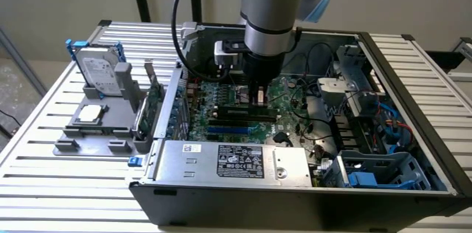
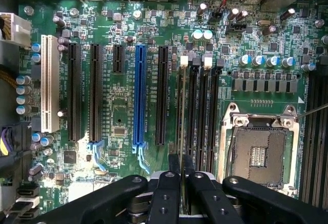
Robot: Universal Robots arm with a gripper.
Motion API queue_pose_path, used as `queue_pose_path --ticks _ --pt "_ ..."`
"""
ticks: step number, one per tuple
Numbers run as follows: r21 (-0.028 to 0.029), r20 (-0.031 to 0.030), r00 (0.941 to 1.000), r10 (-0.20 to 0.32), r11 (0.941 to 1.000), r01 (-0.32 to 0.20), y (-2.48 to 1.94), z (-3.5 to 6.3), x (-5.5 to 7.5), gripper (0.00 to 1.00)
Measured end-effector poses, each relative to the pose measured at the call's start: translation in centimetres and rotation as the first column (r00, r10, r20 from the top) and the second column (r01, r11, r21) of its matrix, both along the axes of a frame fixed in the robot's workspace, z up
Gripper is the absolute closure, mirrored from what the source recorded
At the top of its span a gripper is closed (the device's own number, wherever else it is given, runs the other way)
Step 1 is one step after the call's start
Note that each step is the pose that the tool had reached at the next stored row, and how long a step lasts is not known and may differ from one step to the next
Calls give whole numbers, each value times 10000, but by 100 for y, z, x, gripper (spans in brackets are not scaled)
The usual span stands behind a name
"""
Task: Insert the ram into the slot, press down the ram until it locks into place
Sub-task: 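Insert the ram into the slot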
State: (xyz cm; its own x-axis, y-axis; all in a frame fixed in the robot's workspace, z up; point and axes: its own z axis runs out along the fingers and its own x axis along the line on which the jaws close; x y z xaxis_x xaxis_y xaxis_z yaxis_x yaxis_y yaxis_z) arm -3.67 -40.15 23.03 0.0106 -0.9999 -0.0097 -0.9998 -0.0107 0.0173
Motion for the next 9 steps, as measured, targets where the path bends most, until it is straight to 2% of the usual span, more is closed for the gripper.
queue_pose_path --ticks 9 --pt "-36 1 10000 0 10000 0 18 -29 -6 87"
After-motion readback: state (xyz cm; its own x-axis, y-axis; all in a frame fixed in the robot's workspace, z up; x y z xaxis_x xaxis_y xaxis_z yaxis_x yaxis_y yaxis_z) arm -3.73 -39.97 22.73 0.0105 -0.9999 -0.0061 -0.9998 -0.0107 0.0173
